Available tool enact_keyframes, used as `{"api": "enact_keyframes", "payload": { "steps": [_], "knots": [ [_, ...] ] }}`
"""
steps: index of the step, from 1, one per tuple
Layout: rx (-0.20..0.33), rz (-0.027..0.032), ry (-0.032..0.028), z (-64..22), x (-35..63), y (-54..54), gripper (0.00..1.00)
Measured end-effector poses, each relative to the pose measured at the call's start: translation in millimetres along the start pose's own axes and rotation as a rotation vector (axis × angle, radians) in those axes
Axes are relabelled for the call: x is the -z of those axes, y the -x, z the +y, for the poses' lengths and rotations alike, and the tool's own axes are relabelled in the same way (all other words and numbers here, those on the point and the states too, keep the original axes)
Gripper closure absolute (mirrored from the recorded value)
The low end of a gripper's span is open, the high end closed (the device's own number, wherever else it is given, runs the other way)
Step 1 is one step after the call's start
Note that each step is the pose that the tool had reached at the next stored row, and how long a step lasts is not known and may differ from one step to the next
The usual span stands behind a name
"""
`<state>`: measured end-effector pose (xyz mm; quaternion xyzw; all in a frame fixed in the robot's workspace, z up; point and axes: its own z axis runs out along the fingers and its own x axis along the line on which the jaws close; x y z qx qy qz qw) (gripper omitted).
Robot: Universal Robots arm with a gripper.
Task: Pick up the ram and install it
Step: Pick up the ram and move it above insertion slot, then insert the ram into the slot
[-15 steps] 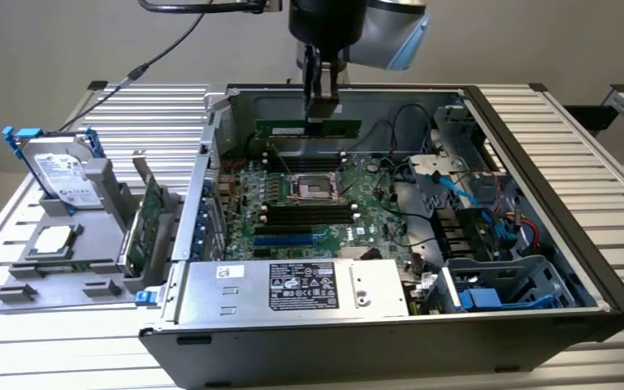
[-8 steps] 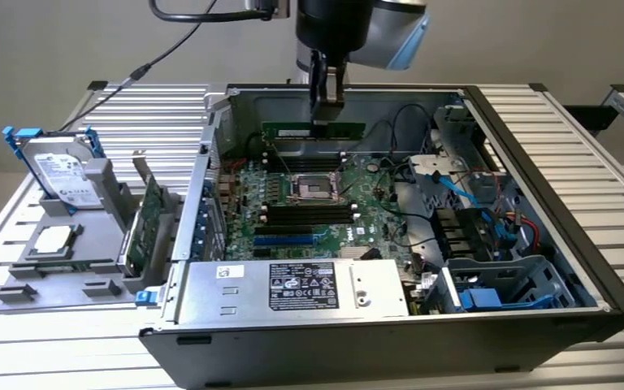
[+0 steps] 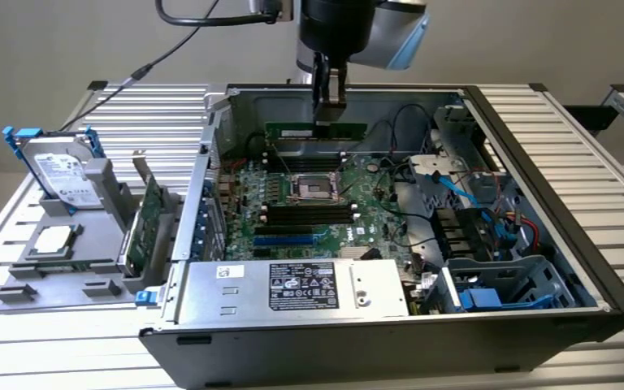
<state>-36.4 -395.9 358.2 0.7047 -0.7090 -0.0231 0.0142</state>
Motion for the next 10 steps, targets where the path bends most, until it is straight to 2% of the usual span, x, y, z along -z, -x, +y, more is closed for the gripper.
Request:
{"api": "enact_keyframes", "payload": {
  "steps": [3, 6, 10],
  "knots": [
    [-0.003, -0.0001, -0.0041, -0.1, -1.3, 2.5, 0.86],
    [-0.007, -0.0004, -0.0126, -0.1, -2.6, 3.4, 0.86],
    [-0.007, -0.0004, -0.0126, -0.1, -2.6, 3.5, 0.86]
  ]
}}
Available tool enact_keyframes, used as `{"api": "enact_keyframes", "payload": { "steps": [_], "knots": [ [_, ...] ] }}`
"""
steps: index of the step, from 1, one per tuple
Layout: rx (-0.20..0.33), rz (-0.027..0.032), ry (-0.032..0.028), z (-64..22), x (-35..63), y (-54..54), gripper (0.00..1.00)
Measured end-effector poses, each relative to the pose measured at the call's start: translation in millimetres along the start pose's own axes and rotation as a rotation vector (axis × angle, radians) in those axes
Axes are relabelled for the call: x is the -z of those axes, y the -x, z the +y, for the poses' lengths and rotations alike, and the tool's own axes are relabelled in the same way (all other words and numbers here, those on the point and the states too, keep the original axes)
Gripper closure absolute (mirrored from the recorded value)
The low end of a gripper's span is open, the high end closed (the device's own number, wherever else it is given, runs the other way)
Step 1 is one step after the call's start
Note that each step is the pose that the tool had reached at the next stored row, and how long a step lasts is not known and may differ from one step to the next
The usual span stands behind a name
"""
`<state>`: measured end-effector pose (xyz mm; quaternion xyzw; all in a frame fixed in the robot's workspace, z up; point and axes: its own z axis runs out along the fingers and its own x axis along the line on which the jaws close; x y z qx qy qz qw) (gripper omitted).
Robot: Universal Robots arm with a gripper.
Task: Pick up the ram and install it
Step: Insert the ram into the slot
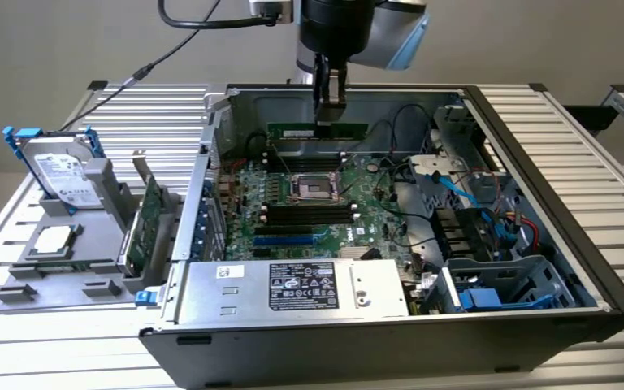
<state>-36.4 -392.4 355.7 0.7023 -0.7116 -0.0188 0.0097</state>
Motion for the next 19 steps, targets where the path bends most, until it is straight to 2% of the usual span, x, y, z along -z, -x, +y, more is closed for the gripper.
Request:
{"api": "enact_keyframes", "payload": {
  "steps": [10, 19],
  "knots": [
    [0.0, -0.0002, -0.0001, -0.1, -0.9, 0.0, 0.86],
    [0.0, 0.0, -0.0004, 0.8, -17.1, -1.0, 0.86]
  ]
}}
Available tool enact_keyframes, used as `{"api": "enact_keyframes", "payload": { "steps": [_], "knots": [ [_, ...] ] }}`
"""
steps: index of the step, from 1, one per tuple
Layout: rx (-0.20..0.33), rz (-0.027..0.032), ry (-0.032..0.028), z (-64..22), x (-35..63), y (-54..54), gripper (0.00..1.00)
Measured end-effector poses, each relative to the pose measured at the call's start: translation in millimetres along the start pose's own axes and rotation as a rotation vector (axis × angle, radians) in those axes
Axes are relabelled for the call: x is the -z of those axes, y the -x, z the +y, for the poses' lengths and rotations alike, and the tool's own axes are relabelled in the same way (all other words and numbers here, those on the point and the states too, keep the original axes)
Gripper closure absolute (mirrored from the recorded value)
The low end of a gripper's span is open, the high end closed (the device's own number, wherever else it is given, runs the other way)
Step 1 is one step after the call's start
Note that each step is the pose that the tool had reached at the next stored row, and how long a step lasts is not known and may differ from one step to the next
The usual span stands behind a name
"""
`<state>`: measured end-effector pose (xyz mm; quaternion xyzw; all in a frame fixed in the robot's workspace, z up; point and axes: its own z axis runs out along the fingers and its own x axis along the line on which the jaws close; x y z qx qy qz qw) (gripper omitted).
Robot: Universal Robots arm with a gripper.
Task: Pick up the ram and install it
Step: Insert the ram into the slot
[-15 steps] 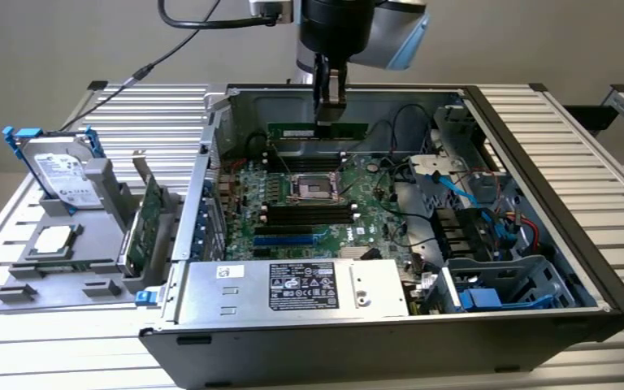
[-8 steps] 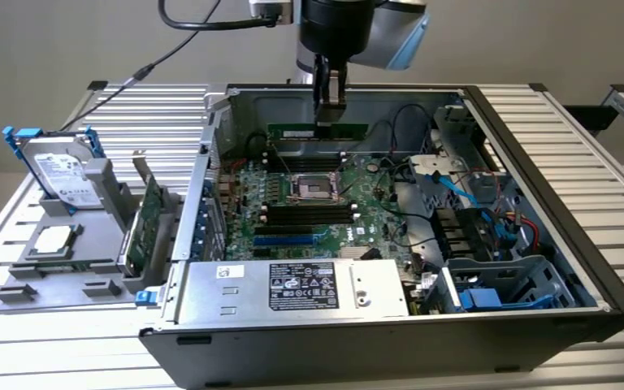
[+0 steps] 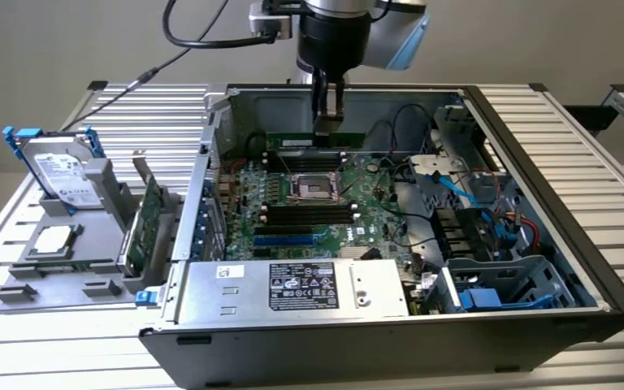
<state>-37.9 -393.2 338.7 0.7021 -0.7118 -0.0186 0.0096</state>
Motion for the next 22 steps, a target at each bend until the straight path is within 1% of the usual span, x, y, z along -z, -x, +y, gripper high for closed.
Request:
{"api": "enact_keyframes", "payload": {
  "steps": [11, 22],
  "knots": [
    [-0.004, 0.0004, -0.0016, -0.5, -19.9, -6.6, 0.86],
    [-0.008, 0.0046, -0.0023, -1.2, -39.9, -12.8, 0.86]
  ]
}}
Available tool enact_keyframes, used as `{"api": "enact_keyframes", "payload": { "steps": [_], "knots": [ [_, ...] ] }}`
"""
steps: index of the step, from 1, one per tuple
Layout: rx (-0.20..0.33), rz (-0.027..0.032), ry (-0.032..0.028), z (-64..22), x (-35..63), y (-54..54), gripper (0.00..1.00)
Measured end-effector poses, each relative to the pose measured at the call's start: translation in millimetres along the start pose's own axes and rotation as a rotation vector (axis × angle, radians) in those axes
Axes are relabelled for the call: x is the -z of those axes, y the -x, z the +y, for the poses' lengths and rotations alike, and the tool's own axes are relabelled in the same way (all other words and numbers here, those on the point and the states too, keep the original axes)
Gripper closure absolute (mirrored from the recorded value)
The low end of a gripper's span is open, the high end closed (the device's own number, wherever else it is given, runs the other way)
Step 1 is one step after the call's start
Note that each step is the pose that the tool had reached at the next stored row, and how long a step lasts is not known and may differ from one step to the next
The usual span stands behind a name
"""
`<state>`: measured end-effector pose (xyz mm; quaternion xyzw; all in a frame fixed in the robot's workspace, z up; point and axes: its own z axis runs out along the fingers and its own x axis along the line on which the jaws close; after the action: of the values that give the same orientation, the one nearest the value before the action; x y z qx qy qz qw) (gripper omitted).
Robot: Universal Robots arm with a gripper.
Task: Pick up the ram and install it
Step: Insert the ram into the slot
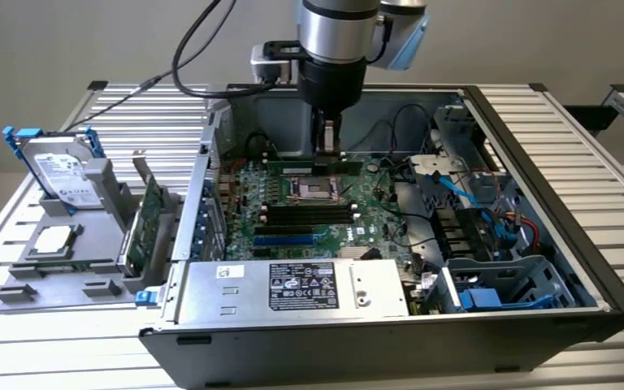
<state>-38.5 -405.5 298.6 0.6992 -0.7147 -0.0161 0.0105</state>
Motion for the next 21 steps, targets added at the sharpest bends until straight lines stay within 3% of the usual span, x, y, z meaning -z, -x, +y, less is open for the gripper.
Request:
{"api": "enact_keyframes", "payload": {
  "steps": [13, 21],
  "knots": [
    [-0.017, 0.0054, -0.0034, -0.9, -23.6, -1.8, 0.86],
    [-0.018, 0.0127, -0.0037, -0.1, -38.3, -2.0, 0.86]
  ]
}}
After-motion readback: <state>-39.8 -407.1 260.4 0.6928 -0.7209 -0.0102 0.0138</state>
